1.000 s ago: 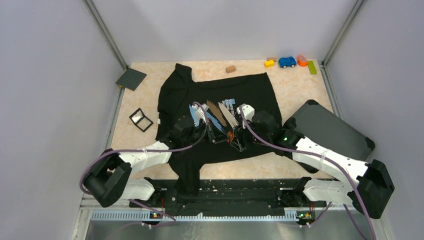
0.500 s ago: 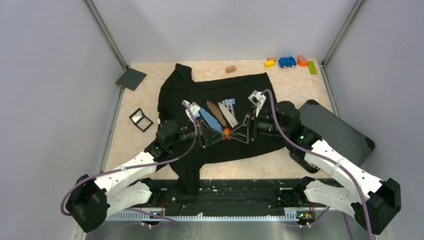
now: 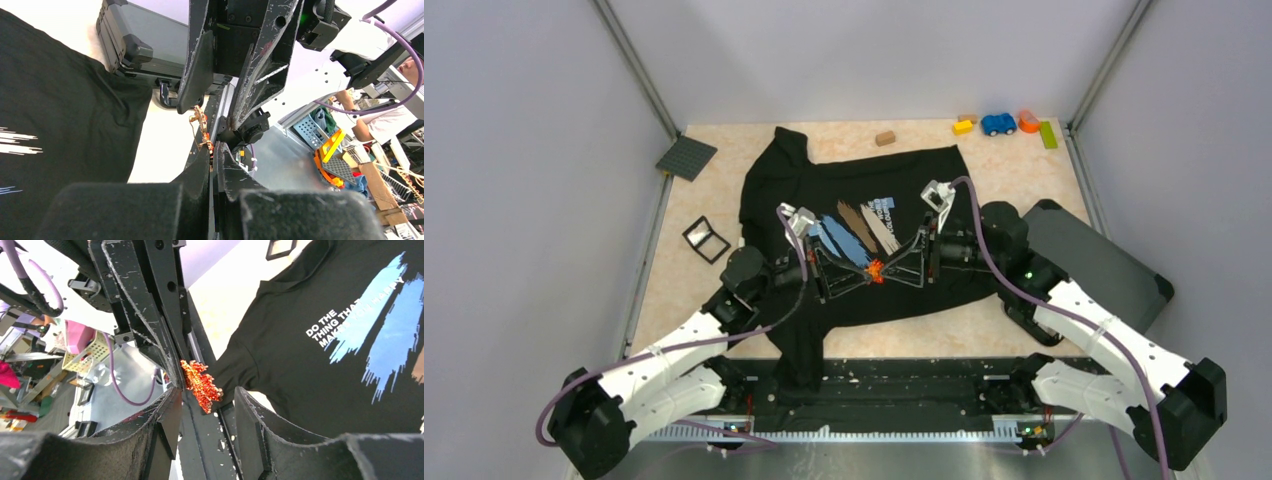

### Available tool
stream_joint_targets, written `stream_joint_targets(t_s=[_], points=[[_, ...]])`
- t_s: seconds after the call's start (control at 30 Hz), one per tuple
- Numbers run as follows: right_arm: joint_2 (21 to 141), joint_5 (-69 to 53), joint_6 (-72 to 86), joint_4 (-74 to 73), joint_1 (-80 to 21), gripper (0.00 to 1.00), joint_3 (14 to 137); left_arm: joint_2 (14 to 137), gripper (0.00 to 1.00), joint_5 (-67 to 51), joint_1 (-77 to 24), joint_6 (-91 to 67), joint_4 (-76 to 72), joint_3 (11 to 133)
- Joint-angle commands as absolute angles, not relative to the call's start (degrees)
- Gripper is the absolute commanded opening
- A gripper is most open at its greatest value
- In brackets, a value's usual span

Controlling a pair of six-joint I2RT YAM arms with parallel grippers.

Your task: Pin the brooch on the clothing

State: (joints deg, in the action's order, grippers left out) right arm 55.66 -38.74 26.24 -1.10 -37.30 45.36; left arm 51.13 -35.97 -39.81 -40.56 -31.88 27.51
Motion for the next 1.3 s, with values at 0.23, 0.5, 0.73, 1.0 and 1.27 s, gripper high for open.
stream_joint_targets(t_s=[0.23, 0.5, 0.73, 1.0, 1.27], points=[[56.29, -46.35, 29.91, 6.1, -36.92, 0.42, 43.43, 46.34, 0.0, -32.57, -39.99, -40.91, -37.12, 25.62], [57.75, -46.44, 33.4, 13.66, -38.64, 0.37, 42.13, 45.4, 0.0, -32.21, -40.01, -41.57, -37.7, 25.31], [57.98, -45.3, 34.72, 17.08, -39.29, 0.32, 41.42, 45.66, 0.0, -31.86, -40.03, -43.31, -40.85, 24.05], [58.87, -45.82, 36.05, 19.94, -39.92, 0.23, 40.74, 45.69, 0.0, -31.53, -40.0, -43.47, -41.99, 23.56], [58.68, -45.83, 37.23, 22.42, -40.19, 0.01, 40.22, 45.72, 0.0, -30.92, -39.99, -43.32, -41.79, 23.4]])
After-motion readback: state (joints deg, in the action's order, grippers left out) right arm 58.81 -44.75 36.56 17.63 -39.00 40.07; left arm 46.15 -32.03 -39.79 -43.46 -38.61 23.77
